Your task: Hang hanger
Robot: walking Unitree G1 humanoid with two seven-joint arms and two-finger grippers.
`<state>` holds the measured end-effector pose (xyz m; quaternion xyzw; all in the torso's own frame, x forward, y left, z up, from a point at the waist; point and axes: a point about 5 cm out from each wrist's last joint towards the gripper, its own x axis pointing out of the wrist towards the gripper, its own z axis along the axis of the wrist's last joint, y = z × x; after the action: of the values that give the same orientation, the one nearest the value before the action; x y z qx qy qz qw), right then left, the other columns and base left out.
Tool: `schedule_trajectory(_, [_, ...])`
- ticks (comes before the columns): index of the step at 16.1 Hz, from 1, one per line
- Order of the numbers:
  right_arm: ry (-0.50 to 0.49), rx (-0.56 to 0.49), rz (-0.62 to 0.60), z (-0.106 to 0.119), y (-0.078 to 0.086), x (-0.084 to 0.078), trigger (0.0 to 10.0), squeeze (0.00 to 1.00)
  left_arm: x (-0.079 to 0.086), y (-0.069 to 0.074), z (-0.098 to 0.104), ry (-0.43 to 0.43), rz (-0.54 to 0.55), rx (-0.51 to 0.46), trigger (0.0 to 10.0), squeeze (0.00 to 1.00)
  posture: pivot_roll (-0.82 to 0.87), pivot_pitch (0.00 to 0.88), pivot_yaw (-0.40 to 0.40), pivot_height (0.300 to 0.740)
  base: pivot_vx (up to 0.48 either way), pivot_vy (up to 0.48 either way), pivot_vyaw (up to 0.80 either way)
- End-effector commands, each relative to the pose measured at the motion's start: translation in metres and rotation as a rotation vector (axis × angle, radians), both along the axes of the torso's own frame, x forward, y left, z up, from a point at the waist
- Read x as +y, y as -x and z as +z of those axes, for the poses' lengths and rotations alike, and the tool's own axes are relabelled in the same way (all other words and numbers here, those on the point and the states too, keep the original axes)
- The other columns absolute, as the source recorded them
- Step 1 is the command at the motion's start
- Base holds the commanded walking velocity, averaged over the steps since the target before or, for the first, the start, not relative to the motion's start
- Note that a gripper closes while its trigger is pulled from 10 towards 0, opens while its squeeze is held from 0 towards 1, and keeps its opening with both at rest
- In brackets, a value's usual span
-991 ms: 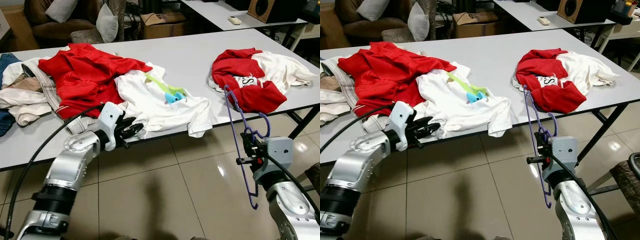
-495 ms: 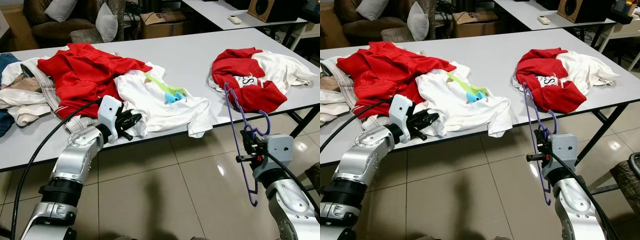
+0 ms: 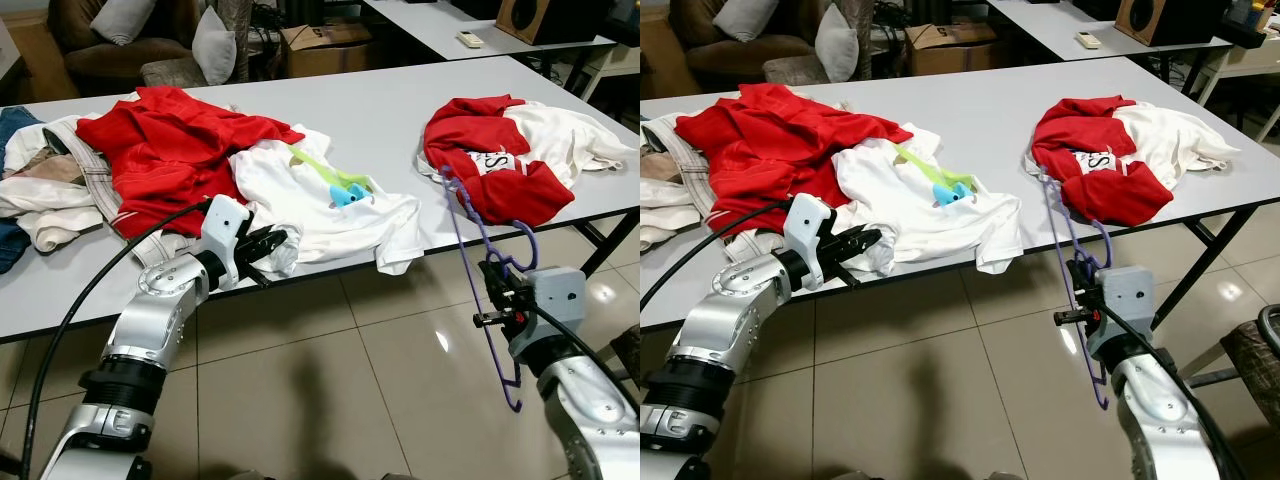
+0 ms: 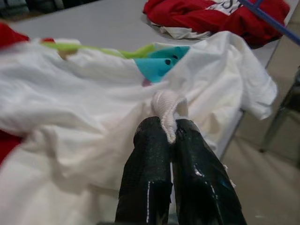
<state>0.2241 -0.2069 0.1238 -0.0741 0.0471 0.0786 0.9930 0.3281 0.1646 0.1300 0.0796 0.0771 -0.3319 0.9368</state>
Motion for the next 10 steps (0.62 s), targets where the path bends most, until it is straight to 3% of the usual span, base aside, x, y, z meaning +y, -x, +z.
schedule_trajectory(1, [-0.013, 0.003, 0.043, 0.001, -0.002, 0.003, 10.0, 0.00, 0.002, -0.005, 0.014, -0.034, 0.006, -0.066, 0.0, 0.00, -0.20, 0.000, 0.037, 0.740, 0.000, 0.000, 0.00])
schedule_trajectory(3, [-0.020, 0.036, 0.224, 0.005, 0.000, 0.010, 10.0, 0.00, 0.018, -0.018, 0.058, -0.058, 0.089, -0.282, 0.0, 0.00, -0.19, 0.000, 0.023, 0.740, 0.000, 0.000, 0.00])
schedule_trajectory(4, [-0.015, 0.042, 0.256, 0.006, 0.000, 0.010, 10.0, 0.00, 0.020, -0.019, 0.067, -0.048, 0.094, -0.316, 0.0, 0.00, -0.18, 0.000, 0.020, 0.740, 0.000, 0.000, 0.00])
schedule_trajectory(7, [-0.038, 0.048, 0.428, 0.019, 0.002, 0.008, 10.0, 0.00, 0.038, -0.023, 0.133, -0.091, 0.141, -0.605, 0.0, 0.00, -0.16, 0.000, 0.023, 0.740, 0.000, 0.000, 0.00])
schedule_trajectory(8, [-0.043, 0.044, 0.455, 0.022, 0.002, 0.007, 10.0, 0.00, 0.039, -0.022, 0.142, -0.078, 0.131, -0.635, 0.0, 0.00, -0.16, 0.000, 0.024, 0.740, 0.000, 0.000, 0.00])
schedule_trajectory(10, [-0.033, 0.037, 0.507, 0.029, 0.004, -0.001, 10.0, 0.00, 0.029, -0.017, 0.133, -0.154, -0.018, -0.585, 0.0, 0.00, -0.15, 0.000, 0.022, 0.740, 0.000, 0.000, 0.00])
